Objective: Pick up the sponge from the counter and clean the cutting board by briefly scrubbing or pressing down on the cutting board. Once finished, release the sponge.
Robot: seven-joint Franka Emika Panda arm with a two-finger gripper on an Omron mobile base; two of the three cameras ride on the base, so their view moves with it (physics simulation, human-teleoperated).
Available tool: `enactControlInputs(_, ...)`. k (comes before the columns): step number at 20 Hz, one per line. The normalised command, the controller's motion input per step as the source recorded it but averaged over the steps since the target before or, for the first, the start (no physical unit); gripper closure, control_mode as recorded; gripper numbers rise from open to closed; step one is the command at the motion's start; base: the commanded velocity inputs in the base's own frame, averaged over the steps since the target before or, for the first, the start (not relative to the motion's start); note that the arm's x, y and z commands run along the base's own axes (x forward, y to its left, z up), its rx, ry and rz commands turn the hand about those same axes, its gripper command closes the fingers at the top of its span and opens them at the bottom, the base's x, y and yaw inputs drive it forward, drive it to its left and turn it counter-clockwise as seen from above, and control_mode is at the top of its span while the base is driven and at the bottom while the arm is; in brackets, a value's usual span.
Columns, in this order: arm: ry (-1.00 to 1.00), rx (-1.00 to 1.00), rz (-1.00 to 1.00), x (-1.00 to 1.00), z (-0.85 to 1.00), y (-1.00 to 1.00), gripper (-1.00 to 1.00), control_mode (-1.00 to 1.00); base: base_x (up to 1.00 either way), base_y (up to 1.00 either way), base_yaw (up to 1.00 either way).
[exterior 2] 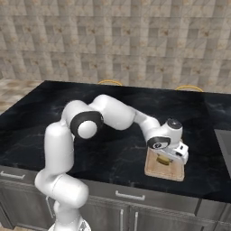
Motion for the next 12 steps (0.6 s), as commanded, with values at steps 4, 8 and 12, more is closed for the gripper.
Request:
enactControlInputs(4,-0.03,0.0,0.0,0.08,-0.05,-0.01,1.0,-1.0,0.0,0.0,0.0)
enactControlInputs(8,-0.01,-0.03,0.0,0.05,-0.56,0.0,1.0,-1.0,0.0,0.0,0.0)
enactControlInputs(12,0.0,-0.05,0.0,-0.03,-0.94,0.14,1.0,-1.0,0.0,0.0,0.0)
